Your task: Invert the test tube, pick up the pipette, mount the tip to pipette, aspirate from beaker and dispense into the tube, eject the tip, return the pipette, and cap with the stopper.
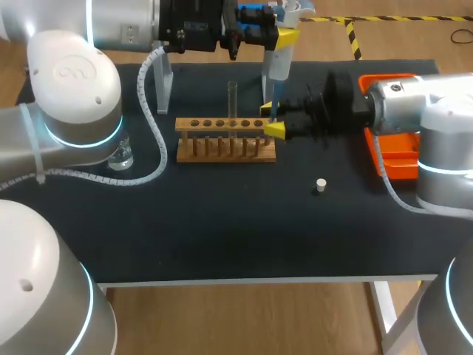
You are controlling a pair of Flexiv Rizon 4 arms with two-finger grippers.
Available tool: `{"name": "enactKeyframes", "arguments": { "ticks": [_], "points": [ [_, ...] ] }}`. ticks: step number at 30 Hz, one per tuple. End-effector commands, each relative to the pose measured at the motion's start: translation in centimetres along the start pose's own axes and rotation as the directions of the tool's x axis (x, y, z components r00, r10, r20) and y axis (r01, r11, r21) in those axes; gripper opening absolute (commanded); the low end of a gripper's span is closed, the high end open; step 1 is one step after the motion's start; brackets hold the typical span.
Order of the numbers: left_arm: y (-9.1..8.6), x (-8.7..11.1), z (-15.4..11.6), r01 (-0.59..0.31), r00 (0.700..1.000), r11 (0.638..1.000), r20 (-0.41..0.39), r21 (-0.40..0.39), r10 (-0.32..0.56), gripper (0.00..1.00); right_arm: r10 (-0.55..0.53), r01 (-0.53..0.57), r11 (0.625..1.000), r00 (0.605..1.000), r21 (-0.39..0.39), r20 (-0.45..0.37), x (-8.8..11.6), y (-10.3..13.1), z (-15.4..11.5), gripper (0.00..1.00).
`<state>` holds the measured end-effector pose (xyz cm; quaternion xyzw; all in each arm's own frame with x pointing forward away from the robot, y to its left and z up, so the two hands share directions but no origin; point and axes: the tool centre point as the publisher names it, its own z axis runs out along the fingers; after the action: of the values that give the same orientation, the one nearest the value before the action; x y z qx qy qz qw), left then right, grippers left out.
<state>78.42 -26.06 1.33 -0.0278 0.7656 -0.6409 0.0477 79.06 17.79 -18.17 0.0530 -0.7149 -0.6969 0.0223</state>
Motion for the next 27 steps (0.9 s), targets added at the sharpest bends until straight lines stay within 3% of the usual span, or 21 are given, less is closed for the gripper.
{"name": "enactKeyframes", "arguments": {
  "ticks": [1, 14, 20, 27],
  "points": [
    [0.1, 0.0, 0.0, -0.001, 1.0, 1.0, 0.0, 0.004, 0.001, 0.0, 0.003, -0.003, 1.0, 1.0, 0.001, -0.013, 1.6, -1.5, -2.4, 1.0],
    [0.1, 0.0, 0.0, -0.001, 1.0, 1.0, 0.0, 0.004, 0.001, 0.0, 0.002, -0.007, 0.996, 0.999, 0.093, 0.054, 7.4, -5.6, -12.1, 1.0],
    [0.1, 0.0, 0.0, -0.001, 1.0, 1.0, 0.0, 0.004, 0.001, 0.0, 0.005, -0.011, 0.996, 0.997, 0.091, 0.071, 8.5, -6.0, -14.1, 1.0],
    [0.1, 0.0, 0.0, -0.001, 1.0, 1.0, 0.0, 0.004, 0.001, 0.0, 0.007, -0.013, 0.996, 0.997, 0.088, 0.071, 8.8, -5.9, -14.5, 1.0]
  ]
}}
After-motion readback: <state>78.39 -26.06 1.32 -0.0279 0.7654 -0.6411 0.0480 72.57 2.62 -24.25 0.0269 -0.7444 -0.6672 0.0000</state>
